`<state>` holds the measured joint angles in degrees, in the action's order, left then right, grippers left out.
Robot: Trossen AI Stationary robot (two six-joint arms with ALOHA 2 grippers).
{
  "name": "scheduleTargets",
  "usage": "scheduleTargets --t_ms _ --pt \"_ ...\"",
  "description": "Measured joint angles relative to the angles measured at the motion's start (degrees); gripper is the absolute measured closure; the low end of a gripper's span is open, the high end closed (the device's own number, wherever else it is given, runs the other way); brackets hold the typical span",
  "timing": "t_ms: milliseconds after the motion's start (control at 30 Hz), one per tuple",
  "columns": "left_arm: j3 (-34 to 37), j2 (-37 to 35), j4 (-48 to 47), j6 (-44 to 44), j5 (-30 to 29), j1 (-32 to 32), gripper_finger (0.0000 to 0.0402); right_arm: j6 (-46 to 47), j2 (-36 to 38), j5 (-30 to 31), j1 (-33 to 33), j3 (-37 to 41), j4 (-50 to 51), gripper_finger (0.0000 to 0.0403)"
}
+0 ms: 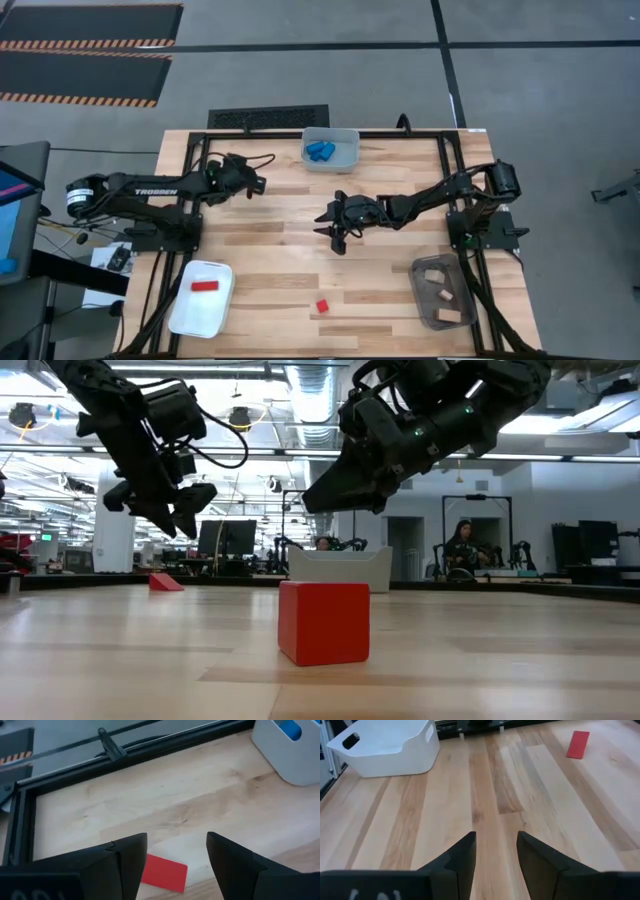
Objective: Sort & place blocks by color
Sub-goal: Put the red triangle block into the white bin
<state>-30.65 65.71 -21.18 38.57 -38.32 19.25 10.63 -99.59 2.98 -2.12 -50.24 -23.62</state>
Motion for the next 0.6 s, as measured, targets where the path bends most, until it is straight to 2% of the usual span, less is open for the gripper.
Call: scheduleTargets --t_ms 200,400,600 --pt "0.0 0.0 0.0 2.3 0.1 1.5 0.0159 1.2 0.0 0.0 0.0 0.0 0.0 0.0231" --pt "0.0 1.2 -0.4 15.1 0.1 4.3 0.0122 2.6 0.0 -0.1 0.0 0.0 0.0 0.0232" --pt "0.0 8.3 -0.3 27.2 -0.4 4.6 0.0107 3.1 0.0 -0.5 -0.1 0.0 0.9 0.0229"
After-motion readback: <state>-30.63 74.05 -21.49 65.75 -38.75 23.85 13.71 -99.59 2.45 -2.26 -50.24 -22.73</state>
